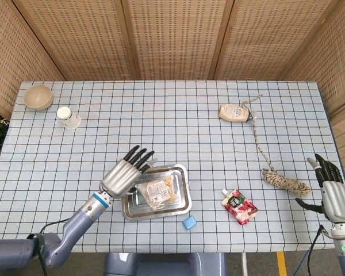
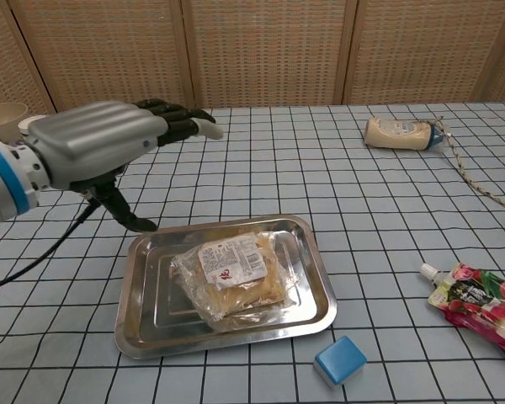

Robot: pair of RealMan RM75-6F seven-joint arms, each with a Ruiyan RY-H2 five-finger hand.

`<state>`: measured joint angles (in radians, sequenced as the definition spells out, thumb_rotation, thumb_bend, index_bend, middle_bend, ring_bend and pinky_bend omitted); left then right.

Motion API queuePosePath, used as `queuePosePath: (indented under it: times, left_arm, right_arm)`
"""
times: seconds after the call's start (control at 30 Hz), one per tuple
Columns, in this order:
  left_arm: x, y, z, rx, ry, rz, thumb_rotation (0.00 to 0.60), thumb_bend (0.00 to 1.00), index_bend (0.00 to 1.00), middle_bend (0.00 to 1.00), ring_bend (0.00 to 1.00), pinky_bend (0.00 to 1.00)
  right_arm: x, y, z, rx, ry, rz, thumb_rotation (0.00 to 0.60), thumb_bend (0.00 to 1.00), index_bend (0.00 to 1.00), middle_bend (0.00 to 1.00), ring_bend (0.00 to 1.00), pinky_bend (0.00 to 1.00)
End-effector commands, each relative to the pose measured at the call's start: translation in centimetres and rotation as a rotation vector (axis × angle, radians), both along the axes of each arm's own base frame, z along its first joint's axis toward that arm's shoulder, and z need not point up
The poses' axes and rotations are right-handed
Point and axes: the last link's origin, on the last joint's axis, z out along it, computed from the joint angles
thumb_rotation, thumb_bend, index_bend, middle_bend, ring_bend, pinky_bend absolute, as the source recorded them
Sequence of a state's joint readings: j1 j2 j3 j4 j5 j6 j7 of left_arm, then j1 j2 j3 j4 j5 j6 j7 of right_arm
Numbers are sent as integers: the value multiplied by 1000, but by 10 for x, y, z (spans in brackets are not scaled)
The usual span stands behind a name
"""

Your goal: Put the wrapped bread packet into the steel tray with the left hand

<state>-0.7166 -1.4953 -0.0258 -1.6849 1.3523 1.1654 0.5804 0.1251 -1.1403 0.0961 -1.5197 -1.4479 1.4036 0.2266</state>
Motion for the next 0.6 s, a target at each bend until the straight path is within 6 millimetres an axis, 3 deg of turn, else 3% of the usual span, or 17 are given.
queuePosePath:
  times: [0.03, 0.27, 0.6]
  left_arm:
    - [-48, -14, 40, 167, 9, 100, 600, 104, 16, 0, 0, 0]
    - [-122, -50, 90, 320, 23, 326, 600, 105, 5, 0, 0, 0]
    - [-176, -91, 116, 375, -12, 489, 600, 104, 0, 0, 0, 0]
  right_arm:
    - [0, 1, -2, 7, 11, 1, 600, 0, 101, 0, 0, 0]
    - [5, 2, -8, 25, 21, 11, 600, 0, 101, 0, 0, 0]
    - [13, 8, -23, 67, 61, 42, 600, 0, 101, 0, 0, 0]
